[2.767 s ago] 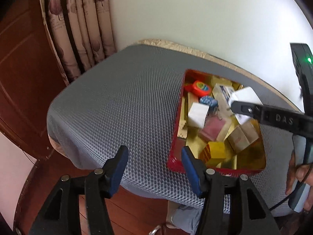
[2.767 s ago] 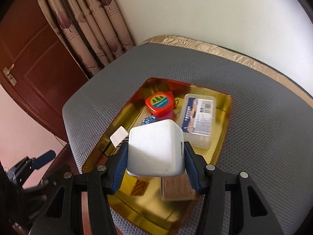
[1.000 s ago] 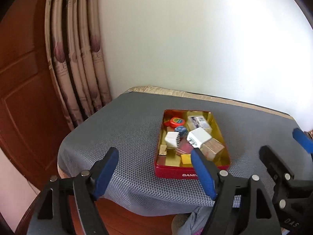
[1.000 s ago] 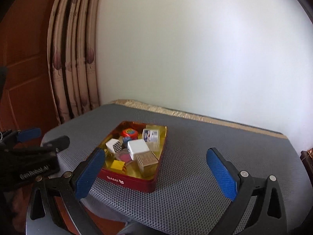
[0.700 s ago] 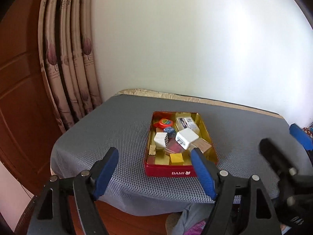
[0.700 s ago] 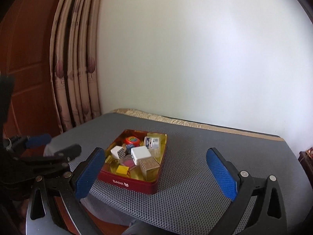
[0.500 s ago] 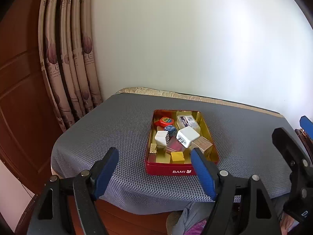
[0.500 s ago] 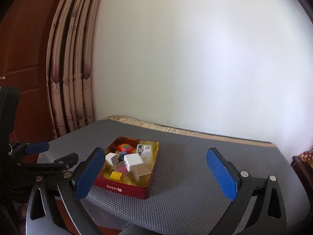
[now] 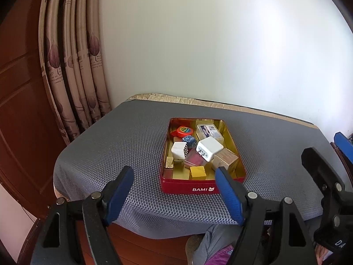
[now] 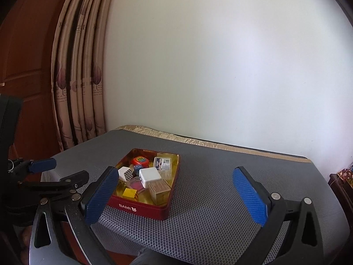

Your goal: Organize rigid objects

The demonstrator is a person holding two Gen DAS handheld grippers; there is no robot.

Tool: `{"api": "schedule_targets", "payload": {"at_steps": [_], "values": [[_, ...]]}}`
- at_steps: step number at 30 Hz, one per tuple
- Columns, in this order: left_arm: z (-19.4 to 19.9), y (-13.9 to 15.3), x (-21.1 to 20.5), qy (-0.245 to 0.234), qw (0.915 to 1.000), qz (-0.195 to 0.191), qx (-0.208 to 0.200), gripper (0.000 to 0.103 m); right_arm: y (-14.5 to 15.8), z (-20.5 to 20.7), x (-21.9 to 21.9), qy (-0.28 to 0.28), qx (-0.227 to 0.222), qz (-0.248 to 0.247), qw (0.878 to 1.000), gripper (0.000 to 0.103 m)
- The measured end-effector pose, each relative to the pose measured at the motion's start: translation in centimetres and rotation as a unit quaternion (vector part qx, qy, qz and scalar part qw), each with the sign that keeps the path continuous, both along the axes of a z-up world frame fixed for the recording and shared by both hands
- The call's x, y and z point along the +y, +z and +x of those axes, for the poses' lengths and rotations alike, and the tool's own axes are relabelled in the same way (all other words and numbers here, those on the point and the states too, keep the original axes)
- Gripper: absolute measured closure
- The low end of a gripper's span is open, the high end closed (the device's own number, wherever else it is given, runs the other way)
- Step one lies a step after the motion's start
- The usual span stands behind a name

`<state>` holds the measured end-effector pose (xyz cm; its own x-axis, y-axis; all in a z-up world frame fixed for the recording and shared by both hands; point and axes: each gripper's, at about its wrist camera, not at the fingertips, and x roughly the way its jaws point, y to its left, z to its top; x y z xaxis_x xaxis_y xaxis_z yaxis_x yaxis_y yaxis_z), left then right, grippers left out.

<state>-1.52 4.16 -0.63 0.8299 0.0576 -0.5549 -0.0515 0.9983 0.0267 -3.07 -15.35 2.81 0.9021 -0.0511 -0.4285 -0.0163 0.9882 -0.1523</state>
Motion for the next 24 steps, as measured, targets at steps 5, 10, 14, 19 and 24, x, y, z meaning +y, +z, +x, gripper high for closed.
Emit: {"api": "schedule_targets", "payload": {"at_steps": [5,10,14,19,24], "values": [[-0.1,0.1,0.1,0.004,1.0,0.003,-0.006,0.025,-0.1,0.0,0.0,0.002,0.002,0.003,1.0,0.0],[0.2,-0.1,0.4,0.012,0.9999,0.0,0.003,0.025,-0.3,0.1,0.0,0.0,0.006,0.003,1.0,0.0],[0.3,-0.2,0.5,0.014,0.9999,0.001,0.006,0.025,-0.4,0.2,0.2,-0.001,0.008,0.002,1.0,0.0],[0.6,-0.6,0.7,0.018,0.9997,-0.001,0.014,0.025,-0.9,0.4,0.3,-0.006,0.016,0.002,1.0,0.0],[0.8,-0.9,1.1,0.021,0.9995,-0.006,0.021,0.025,-1.5,0.8,0.1,-0.01,0.027,0.005,1.0,0.0]]}}
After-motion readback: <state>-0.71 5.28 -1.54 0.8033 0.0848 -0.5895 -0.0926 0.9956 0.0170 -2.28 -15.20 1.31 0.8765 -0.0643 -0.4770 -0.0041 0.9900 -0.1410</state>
